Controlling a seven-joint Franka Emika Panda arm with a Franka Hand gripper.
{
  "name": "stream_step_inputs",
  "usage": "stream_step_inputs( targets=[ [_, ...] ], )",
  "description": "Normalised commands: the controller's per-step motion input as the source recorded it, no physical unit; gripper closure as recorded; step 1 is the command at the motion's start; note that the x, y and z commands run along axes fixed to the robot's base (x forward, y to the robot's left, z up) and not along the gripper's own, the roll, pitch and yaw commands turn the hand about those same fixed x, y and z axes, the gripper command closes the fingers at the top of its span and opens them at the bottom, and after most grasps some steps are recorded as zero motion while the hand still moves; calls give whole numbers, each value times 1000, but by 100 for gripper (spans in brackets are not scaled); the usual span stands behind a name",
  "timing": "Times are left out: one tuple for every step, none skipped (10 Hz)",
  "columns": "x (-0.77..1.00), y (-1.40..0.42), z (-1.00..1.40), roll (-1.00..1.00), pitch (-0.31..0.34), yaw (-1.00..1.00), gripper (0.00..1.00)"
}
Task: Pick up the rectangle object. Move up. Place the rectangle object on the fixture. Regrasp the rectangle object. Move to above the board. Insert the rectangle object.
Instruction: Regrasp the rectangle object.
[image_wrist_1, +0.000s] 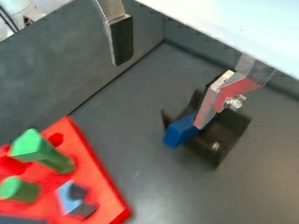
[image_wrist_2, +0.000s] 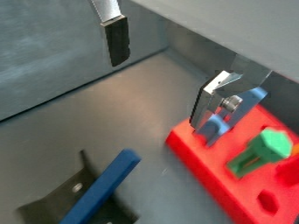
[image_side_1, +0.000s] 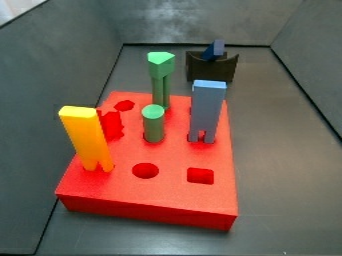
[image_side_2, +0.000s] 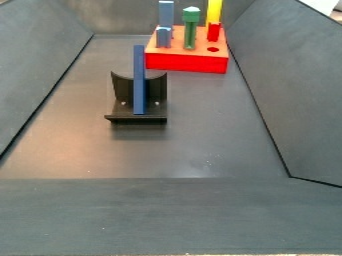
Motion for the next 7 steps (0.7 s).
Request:
stream_step_inputs(
  targets=[
    [-17,-20,5,1000,-13,43,0],
    [-6,-17,4,1000,-18,44,0],
    [-3,-18,3,1000,-20,45,0],
    [-3,-15,3,1000,-18,45,0],
    [-1,-12,3,1000,-15,46,0],
    [8,-17,5,1000,-7,46,0],
    [22,-23,2,1000,2,47,0]
  ],
)
